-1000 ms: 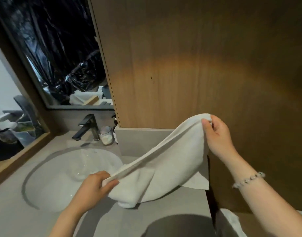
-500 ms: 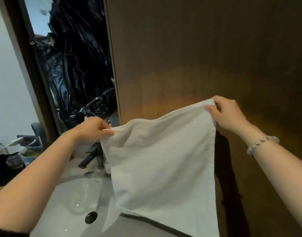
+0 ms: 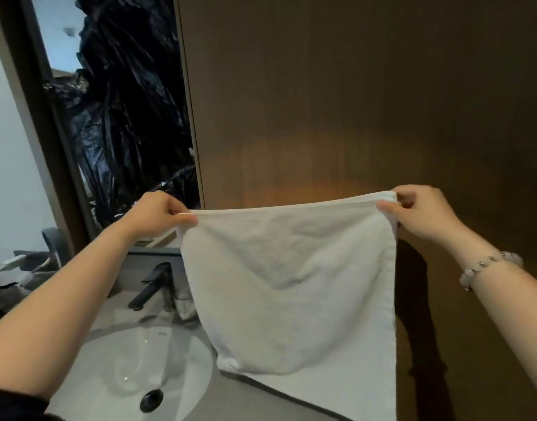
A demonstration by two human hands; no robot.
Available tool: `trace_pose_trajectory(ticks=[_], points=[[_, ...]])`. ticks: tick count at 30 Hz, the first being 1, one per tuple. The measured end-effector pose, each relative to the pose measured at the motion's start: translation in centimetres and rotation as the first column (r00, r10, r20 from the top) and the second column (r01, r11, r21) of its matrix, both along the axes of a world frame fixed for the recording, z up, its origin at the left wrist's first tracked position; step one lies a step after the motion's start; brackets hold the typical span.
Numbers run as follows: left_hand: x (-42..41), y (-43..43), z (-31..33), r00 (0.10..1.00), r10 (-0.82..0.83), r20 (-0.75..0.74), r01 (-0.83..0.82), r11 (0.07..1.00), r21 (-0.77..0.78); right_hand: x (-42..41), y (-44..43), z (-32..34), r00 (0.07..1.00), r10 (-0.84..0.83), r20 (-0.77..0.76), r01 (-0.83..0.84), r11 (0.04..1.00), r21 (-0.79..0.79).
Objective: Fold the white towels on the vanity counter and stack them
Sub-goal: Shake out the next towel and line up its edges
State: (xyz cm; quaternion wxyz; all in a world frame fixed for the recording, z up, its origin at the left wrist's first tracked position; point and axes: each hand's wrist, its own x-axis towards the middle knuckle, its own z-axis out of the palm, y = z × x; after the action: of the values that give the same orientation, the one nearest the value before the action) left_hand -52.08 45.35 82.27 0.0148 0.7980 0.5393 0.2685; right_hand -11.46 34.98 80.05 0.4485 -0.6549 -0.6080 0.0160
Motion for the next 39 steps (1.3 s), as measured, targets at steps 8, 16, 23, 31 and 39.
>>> trace_pose_trajectory(ticks=[8, 16, 23, 31, 39], points=[[0.7, -0.6, -1.5, 0.94, -0.021, 0.339, -0.011, 0.996, 0.091, -0.8, -1.4, -1.1, 0.994, 0.031, -0.105, -0.019, 0.993, 0.12], [-0.6, -6.9, -2.0, 0.909, -0.088, 0.408, 0.082, 0.996, 0.032, -1.5, -6.9, -2.0, 0.97, 0.146, -0.195, -0.094, 0.963, 0.252], [-2.6, -11.9, 0.8, 0.86, -0.168, 0.482, 0.135, 0.986, 0.102, -1.8, -9.9, -0.2, 0.867, 0.284, -0.41, -0.193, 0.949, 0.25], [-3.0, -6.1, -10.6, 0.995, 0.081, 0.053, -0.048, 0.888, -0.458, -3.2, -4.0, -12.4, 0.864, -0.012, -0.503, -0.18, 0.926, -0.331], [-0.5, -1.5, -25.4, 0.939, 0.277, -0.204, -0.344, 0.764, -0.547, -4.9, -1.5, -25.9, 0.928, -0.346, -0.136, 0.19, 0.756, -0.626]])
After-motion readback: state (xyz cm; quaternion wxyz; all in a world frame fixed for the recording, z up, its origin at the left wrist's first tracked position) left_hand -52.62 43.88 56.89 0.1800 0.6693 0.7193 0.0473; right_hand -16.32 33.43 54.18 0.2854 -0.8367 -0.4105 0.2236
